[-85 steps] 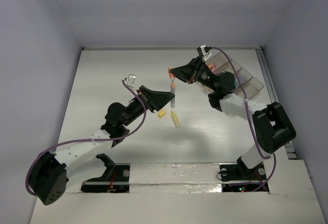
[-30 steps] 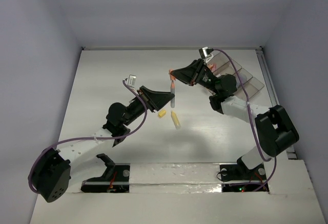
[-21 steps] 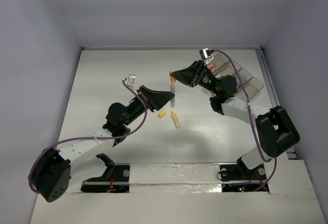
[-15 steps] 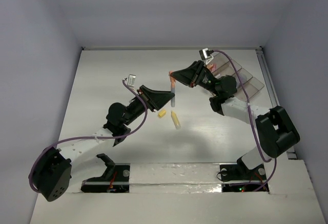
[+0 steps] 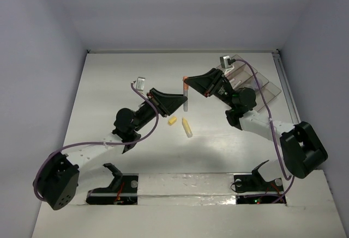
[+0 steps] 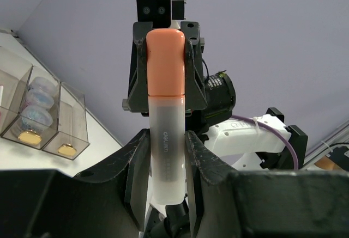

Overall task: Sort the stationery into containers
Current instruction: Close the pen cap on the pen.

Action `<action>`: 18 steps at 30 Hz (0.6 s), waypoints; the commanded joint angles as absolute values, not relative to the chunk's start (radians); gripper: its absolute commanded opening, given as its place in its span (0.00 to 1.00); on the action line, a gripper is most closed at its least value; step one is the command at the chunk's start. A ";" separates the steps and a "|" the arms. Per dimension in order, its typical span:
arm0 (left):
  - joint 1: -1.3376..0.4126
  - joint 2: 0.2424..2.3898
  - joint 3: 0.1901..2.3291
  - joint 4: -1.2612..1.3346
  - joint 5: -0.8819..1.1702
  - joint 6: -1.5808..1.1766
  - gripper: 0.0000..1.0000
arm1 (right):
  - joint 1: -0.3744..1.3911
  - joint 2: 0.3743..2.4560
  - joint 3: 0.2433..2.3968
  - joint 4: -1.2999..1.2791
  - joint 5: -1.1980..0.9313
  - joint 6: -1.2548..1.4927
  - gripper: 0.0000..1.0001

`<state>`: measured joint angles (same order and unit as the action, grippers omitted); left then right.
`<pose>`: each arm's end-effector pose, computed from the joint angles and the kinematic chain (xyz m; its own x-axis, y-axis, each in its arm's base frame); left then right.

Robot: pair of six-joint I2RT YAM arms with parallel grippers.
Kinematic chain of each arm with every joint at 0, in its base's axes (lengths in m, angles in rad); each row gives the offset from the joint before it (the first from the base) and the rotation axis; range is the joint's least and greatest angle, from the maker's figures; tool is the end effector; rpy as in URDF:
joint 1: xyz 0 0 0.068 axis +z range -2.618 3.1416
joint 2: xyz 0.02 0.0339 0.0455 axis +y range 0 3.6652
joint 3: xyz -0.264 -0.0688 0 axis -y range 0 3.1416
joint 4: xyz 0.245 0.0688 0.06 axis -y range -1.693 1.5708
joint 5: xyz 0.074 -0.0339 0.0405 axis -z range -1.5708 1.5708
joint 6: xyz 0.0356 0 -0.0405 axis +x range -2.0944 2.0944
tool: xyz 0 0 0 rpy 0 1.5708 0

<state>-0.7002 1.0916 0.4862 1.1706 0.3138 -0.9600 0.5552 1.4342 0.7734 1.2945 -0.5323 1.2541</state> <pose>0.1650 -0.1534 0.3154 -0.4305 -0.6562 -0.6198 0.8014 0.0381 -0.5970 0.2443 0.1728 0.3340 -0.6052 0.5881 -0.5365 -0.7278 -0.1357 0.6722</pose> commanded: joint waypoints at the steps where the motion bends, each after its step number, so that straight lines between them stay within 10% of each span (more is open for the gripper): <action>1: -0.693 1.100 0.543 1.316 0.291 -0.963 0.00 | 0.571 1.411 0.758 1.715 -0.538 1.213 0.23; 18: -0.641 1.066 0.545 1.296 0.333 -0.969 0.00 | 0.571 1.414 0.730 1.672 -0.609 1.210 0.20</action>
<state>-0.6781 1.1107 0.4870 1.1809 0.3538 -0.9615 0.5579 1.4326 0.7467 1.3033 -0.5186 1.2411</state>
